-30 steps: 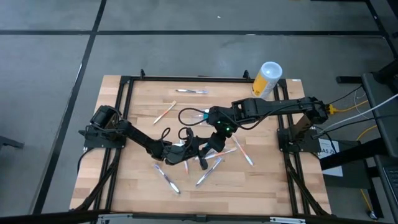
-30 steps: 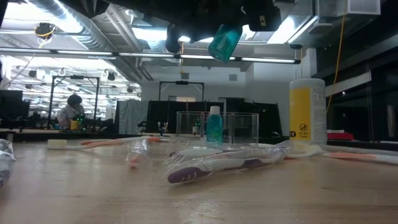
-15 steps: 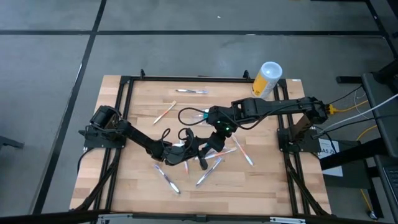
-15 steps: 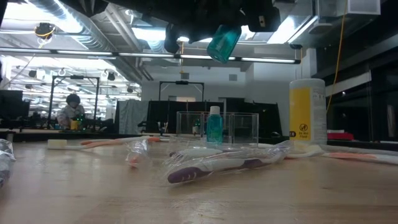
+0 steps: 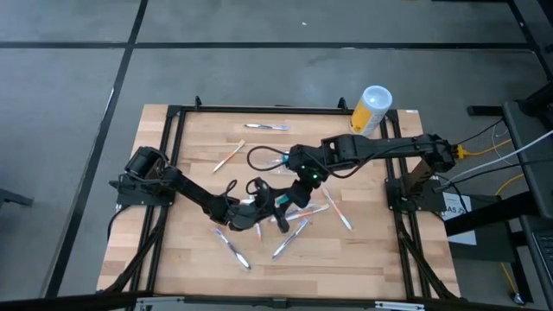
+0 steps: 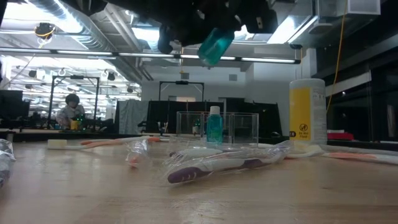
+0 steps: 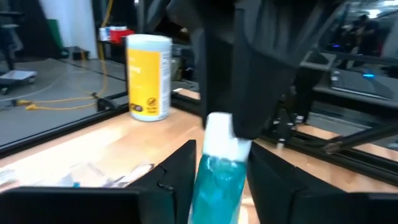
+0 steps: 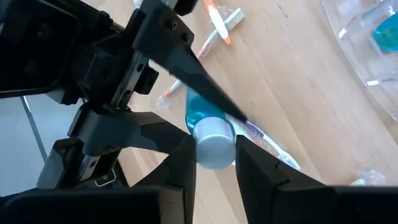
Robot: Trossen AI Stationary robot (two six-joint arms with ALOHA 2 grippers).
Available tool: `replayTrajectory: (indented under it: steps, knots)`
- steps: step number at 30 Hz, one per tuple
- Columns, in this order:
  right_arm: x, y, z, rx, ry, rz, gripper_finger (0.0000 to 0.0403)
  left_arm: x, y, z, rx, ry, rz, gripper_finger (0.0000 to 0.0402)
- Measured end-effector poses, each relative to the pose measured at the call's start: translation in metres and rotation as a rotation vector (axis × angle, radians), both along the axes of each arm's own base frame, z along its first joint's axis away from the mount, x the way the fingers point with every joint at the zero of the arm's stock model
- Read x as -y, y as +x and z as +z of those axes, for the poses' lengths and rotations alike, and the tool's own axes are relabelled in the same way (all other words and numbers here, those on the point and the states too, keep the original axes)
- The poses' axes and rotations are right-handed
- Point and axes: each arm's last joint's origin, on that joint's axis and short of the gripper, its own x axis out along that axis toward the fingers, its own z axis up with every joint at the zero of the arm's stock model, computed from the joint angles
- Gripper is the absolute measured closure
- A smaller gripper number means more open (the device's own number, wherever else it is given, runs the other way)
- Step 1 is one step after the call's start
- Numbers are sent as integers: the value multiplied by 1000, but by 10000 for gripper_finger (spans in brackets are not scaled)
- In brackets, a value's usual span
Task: Pick & Place toothbrushing station
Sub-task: Put the blue mouthwash into the middle section of the transparent organizer
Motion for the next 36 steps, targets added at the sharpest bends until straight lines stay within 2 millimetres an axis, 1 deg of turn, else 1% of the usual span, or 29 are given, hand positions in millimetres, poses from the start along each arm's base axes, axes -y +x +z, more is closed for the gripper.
replayTrajectory:
  steps: [6, 10, 13, 17, 25, 28, 32, 34, 36]
  knots:
    - [1, 0, 0, -6, -8, -5, 316, -1, -2, -8, -27, -48, 32, 230]
    - [5, 0, 0, -5, 4, -8, 317, -2, -5, -18, -75, -76, 74, 214]
    - [7, 0, 0, -3, 7, -5, 317, 0, -9, -24, -100, -81, 104, 206]
    - [13, 1, 0, -1, 4, -13, 317, 8, -12, -24, -96, -82, 106, 205]
    - [34, -2, -2, -34, -26, -25, 320, 29, -21, -24, -72, -88, 80, 204]
    - [38, -2, -2, -37, -36, -23, 320, 35, -24, -22, -59, -89, 75, 204]
    - [40, -2, -2, -34, -34, -24, 321, 38, -22, -20, -44, -125, 11, 204]
    - [41, -2, -2, -34, -35, -24, 321, 38, -23, -20, -35, -117, 36, 205]
    - [41, -2, -2, -36, -35, -25, 321, 39, -27, -14, -21, -70, 113, 211]
